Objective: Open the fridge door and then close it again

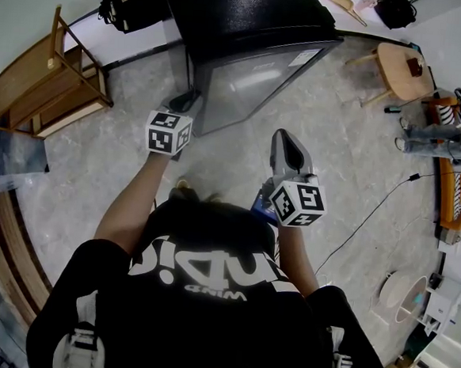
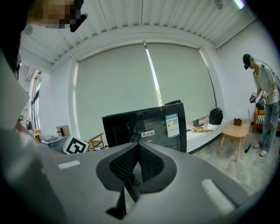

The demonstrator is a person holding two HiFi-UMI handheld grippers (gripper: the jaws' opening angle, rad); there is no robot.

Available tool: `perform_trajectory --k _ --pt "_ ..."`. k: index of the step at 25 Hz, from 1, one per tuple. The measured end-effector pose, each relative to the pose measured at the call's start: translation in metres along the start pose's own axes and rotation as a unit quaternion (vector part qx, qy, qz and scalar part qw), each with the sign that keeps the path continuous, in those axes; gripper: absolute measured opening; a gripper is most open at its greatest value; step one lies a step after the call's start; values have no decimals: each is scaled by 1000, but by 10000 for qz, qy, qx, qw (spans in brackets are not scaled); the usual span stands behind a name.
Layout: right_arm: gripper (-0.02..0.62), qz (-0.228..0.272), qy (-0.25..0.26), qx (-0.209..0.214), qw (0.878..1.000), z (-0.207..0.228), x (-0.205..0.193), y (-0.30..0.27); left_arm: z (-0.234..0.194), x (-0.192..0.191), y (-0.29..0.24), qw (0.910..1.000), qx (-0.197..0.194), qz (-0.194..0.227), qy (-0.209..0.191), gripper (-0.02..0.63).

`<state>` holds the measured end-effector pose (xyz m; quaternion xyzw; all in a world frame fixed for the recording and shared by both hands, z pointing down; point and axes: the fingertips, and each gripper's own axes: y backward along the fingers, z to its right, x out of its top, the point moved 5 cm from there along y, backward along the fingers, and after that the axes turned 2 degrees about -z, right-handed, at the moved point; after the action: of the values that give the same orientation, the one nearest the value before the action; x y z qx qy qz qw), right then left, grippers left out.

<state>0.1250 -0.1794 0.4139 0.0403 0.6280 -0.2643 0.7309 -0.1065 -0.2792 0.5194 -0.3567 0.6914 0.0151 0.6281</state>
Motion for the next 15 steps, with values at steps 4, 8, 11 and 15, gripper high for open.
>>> perform_trajectory --k 4,8,11,15 --pt "-2 -4 5 0 10000 1 -1 1 1 0 0 10000 34 -19 40 72" --pt "-2 -4 5 -5 10000 2 -1 3 1 0 1 10000 59 -68 -2 71" --pt "-2 -1 5 -7 10000 3 -1 4 1 0 2 9999 115 -52 4 69" --pt "-2 -14 -1 -23 10000 6 -2 5 2 0 2 9998 173 -73 -13 67"
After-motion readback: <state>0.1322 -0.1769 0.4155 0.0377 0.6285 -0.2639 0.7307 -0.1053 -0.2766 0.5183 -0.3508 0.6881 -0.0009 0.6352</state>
